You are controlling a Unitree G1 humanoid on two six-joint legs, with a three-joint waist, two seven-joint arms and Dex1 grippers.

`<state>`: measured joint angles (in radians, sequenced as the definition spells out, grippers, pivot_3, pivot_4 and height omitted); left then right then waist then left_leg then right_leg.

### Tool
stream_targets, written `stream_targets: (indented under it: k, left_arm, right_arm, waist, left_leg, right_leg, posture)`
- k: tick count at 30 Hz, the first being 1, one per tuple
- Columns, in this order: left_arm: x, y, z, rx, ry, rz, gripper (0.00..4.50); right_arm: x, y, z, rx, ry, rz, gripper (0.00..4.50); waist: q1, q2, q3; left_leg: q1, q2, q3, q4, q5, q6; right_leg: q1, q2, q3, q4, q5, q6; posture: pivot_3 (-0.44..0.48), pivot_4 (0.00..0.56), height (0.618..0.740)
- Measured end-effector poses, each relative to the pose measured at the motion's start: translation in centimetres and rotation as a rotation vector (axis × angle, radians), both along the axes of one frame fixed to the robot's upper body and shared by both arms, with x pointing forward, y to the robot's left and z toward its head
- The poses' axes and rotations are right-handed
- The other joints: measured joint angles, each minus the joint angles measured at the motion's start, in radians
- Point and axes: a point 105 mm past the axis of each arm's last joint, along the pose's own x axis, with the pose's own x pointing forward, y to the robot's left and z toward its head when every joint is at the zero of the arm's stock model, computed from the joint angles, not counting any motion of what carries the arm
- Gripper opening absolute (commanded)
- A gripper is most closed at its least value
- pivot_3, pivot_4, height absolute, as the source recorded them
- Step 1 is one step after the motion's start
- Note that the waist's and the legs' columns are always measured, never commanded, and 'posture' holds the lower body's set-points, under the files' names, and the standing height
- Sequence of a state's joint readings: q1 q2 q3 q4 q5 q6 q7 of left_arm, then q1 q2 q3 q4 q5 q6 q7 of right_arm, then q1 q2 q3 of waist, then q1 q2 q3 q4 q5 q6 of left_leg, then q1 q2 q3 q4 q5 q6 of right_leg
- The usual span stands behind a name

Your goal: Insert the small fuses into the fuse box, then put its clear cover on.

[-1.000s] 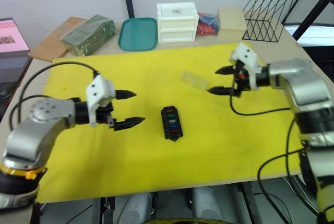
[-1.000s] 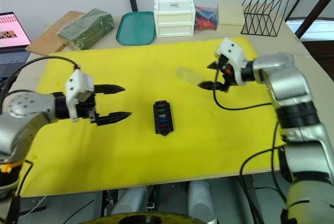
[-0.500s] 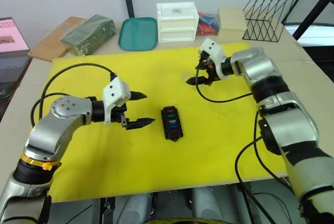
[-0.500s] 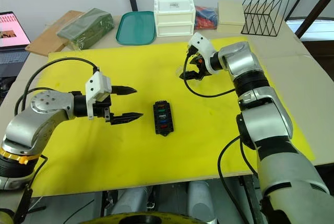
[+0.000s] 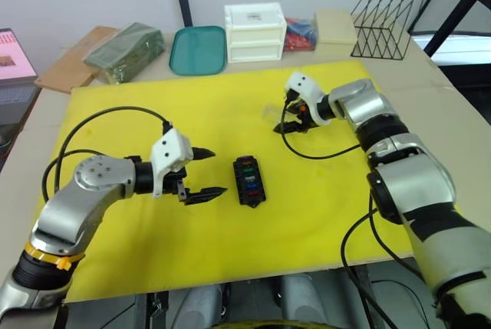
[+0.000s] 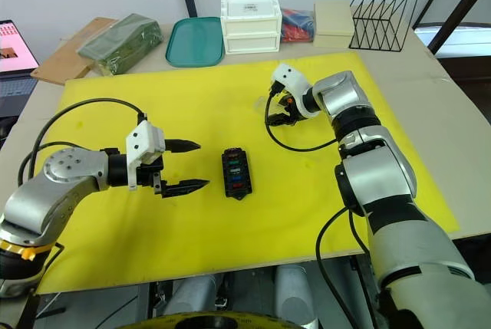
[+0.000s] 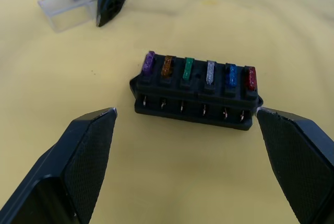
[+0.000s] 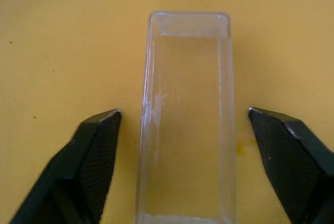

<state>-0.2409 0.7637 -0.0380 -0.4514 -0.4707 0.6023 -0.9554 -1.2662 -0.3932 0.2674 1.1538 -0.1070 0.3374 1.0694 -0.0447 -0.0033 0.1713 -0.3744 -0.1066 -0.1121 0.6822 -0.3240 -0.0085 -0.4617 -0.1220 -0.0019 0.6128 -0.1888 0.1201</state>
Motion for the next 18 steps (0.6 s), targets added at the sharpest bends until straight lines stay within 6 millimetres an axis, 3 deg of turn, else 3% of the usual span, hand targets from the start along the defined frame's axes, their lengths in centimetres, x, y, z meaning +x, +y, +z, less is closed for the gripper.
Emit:
stream_targets:
  k: [3, 7, 10, 14, 18]
  left_arm:
    - [-1.0, 0.3, -0.5, -0.011, 0.02, 0.017, 4.5]
    - [-2.8, 0.7, -1.3, -0.013, 0.06, 0.036, 4.5]
    - [-4.5, 0.4, -2.0, -0.024, 0.09, 0.055, 4.5]
    - [-6.5, -1.8, -3.7, -0.063, 0.146, 0.097, 4.5]
    - [-6.6, -3.2, -4.9, -0.081, 0.146, 0.172, 4.5]
  right_arm:
    - [0.0, 0.2, 0.0, 0.008, 0.0, -0.002, 1.92]
    - [0.0, 0.3, 0.2, 0.019, 0.006, -0.005, 1.88]
    - [-0.3, 1.0, 1.7, 0.023, -0.026, 0.047, 1.88]
    - [-2.0, 1.0, 4.8, 0.034, -0.098, 0.116, 1.88]
    - [-4.6, 2.2, 5.1, 0.064, -0.087, 0.166, 1.88]
  waist:
    - [-0.002, 0.0, 0.0]
    - [-0.001, 0.001, 0.0]
    - [0.0, 0.001, 0.0]
    - [0.019, 0.001, 0.0]
    - [0.032, 0.002, 0.0]
  left_leg:
    - [0.0, 0.0, 0.0, -0.001, 0.0, 0.0]
    - [0.0, 0.0, 0.0, -0.001, 0.0, 0.0]
    - [-0.001, 0.0, 0.0, -0.001, 0.0, 0.0]
    - [0.0, -0.001, 0.0, 0.0, 0.0, 0.001]
    - [0.001, -0.001, 0.001, 0.001, 0.0, 0.0]
  right_leg:
    - [-0.001, 0.0, 0.0, 0.0, 0.0, 0.0]
    - [0.0, 0.0, 0.001, 0.0, 0.0, 0.0]
    - [-0.001, 0.0, 0.001, 0.0, 0.0, 0.0]
    - [0.001, 0.0, 0.001, -0.001, 0.0, 0.0]
    - [0.001, 0.0, 0.001, -0.001, 0.0, 0.0]
  posture:
    - [0.0, 0.15, 0.74]
    - [0.0, 0.15, 0.74]
    - [0.0, 0.15, 0.74]
    - [0.0, 0.15, 0.74]
    - [0.0, 0.15, 0.74]
